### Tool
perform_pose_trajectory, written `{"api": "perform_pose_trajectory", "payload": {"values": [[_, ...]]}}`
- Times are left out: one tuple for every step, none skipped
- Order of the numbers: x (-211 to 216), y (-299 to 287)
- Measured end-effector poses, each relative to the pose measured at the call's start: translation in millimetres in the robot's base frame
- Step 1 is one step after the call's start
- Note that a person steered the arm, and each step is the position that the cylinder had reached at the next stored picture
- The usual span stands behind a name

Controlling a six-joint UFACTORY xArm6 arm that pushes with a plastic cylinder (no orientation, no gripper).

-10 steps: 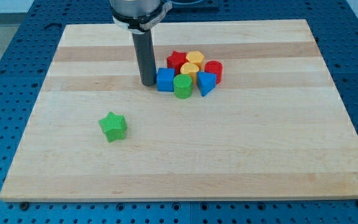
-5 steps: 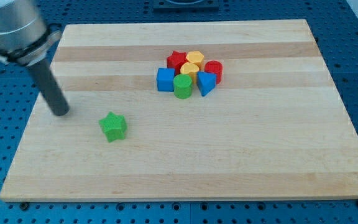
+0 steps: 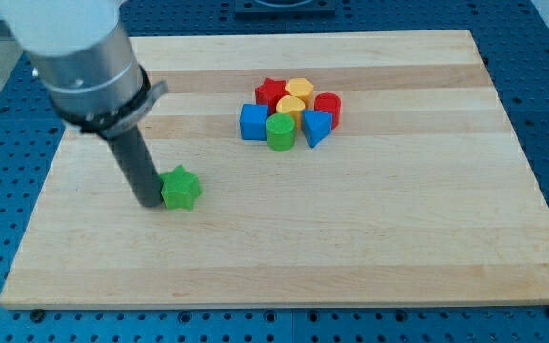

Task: Move the green star towards the center left

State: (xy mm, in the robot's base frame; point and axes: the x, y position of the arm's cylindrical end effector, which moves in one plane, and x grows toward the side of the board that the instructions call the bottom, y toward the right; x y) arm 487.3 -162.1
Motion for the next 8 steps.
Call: {"api": "perform_pose_trajectory", "payload": {"values": [[-1.6,0.0],[29.6,0.0],[68.9,9.6],[72.0,53.6],[41.5,56.1],[-4.4,21.8],[-60.7,12.6],[-76.7,12.6]]}}
